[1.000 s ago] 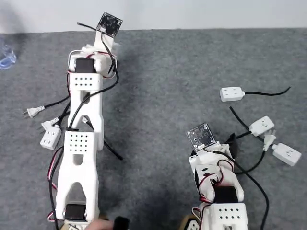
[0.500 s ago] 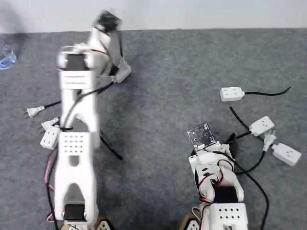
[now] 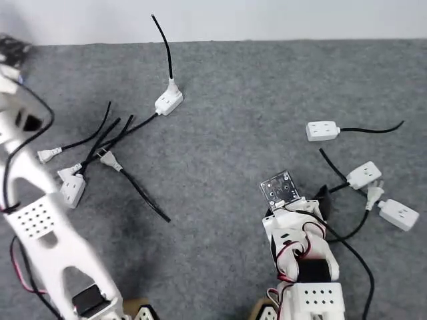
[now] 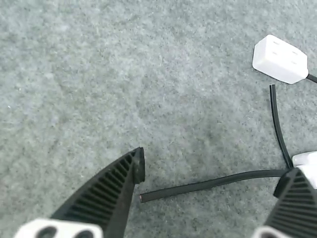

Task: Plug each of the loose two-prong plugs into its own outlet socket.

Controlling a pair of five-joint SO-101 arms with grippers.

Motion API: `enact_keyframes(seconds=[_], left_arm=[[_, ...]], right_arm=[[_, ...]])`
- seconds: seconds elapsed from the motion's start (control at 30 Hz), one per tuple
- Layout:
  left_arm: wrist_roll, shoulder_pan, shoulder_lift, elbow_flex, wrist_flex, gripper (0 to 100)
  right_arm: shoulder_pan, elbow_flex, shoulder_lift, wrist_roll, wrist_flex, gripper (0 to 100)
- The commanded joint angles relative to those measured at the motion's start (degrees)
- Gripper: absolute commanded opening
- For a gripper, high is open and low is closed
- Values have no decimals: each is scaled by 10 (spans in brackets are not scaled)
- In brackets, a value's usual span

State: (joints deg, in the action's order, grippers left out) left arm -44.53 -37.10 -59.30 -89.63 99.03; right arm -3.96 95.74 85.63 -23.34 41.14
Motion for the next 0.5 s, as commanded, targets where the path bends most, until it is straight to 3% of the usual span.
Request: enact_keyframes(seconds=[0.0, 0.1, 0.23, 0.47], left_arm=[[-66, -54, 29, 42, 20, 295], [-117, -81, 47, 114, 21, 295], [-124, -88, 168, 290, 21, 294], [-125, -11, 471, 632, 2, 252]], right_arm=[[-5, 11, 0, -4, -16, 405], [-5, 11, 0, -3, -25, 405], [-5, 11, 0, -3, -26, 405], [-5, 11, 0, -3, -23, 405]])
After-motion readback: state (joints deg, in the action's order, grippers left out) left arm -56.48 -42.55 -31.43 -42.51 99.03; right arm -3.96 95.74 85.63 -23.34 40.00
